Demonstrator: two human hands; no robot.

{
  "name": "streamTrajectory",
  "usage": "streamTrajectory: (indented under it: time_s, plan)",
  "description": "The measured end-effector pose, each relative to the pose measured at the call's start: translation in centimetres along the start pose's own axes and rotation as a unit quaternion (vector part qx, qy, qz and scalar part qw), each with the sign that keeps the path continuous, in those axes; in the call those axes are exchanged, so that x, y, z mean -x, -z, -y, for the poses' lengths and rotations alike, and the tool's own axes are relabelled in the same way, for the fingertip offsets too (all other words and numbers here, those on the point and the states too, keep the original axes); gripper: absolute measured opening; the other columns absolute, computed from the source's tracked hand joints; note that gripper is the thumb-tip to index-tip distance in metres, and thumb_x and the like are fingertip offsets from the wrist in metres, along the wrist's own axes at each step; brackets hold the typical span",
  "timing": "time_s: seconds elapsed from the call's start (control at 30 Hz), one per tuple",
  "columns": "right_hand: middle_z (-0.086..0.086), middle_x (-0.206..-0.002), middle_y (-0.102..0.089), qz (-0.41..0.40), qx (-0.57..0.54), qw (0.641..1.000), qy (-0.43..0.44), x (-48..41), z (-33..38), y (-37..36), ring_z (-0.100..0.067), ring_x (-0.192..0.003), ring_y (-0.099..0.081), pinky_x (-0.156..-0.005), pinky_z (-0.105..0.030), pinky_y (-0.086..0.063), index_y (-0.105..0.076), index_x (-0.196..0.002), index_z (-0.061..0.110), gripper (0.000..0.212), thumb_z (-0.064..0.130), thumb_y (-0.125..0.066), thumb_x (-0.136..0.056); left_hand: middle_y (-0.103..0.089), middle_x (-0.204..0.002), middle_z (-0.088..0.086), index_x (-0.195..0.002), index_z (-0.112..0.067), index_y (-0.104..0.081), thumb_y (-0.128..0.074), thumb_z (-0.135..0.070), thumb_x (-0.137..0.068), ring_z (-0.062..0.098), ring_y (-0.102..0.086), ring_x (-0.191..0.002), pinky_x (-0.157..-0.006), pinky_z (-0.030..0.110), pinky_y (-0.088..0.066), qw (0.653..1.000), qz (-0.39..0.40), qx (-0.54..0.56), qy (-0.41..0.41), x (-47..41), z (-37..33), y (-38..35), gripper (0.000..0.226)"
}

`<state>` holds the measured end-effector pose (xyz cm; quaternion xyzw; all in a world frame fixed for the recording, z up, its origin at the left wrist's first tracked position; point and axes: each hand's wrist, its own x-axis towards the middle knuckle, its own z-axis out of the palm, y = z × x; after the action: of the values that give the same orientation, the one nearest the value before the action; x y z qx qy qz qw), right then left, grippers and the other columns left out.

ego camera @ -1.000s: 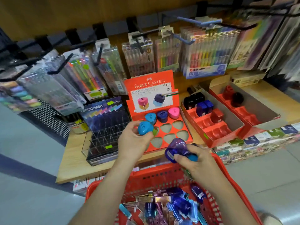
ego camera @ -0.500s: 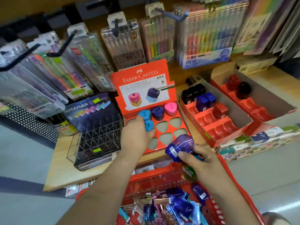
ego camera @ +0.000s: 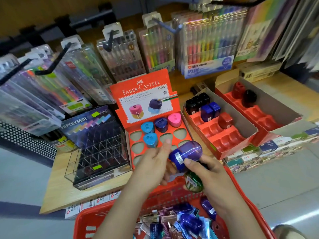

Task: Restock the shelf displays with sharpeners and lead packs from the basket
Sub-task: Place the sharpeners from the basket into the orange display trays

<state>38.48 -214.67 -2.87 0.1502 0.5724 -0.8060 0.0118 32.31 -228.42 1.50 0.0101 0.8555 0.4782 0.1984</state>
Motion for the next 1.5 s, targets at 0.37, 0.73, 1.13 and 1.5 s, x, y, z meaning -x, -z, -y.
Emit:
streamTrajectory:
  time_s: [0.37,0.73,1.13,1.5]
  plan:
    - [0.0,-0.095,-0.077,-0.027,0.01,1.0,-0.013,0.6,1.6,1.6,-0.019,-0.099,-0.07,-0.093,-0.045,-0.052,-0.078,-0.086,0.034,0.041,0.064,-0.051,-0.081,-0.07,-0.072,0.007,-0.096,-0.012,-0.071,-0.071,-0.02,-0.075,0.013,-0.065,-0.062,-0.057,0.021,-0.055,0.964,-0.018,0.263,-0.041,1.7,-0.7,-1.6,0.022]
    - [0.0,-0.107,-0.073,0.003,0.014,0.999,0.04,-0.1,1.7,1.7,-0.02,-0.099,-0.069,-0.085,-0.031,-0.056,-0.075,-0.1,0.03,0.025,0.032,-0.072,-0.076,-0.071,-0.099,0.017,-0.106,-0.008,-0.067,-0.07,-0.019,-0.075,0.03,-0.068,-0.08,-0.061,0.025,-0.056,0.954,0.011,0.297,-0.03,1.4,-1.5,-2.0,0.033]
    - [0.008,-0.119,-0.067,-0.085,0.006,0.995,0.046,-1.3,3.5,3.5,-0.018,-0.112,-0.063,-0.099,-0.047,-0.05,-0.063,-0.112,0.055,0.037,0.026,-0.065,-0.089,-0.067,-0.079,0.009,-0.103,-0.015,-0.063,-0.052,-0.01,-0.095,0.013,-0.056,-0.057,-0.052,0.022,-0.049,0.954,-0.02,0.283,-0.101,-2.2,-5.1,-2.7,0.015]
    - [0.0,-0.085,-0.076,-0.218,-0.204,0.95,0.094,-3.2,10.0,9.3,-0.018,-0.072,-0.074,-0.059,-0.037,-0.058,-0.069,-0.114,0.027,0.036,0.007,-0.067,-0.084,-0.069,-0.082,0.0,-0.09,-0.026,-0.067,-0.075,-0.016,-0.079,0.002,-0.06,-0.064,-0.063,0.017,-0.048,0.987,-0.039,0.043,-0.153,-8.9,-9.6,-4.7,0.017]
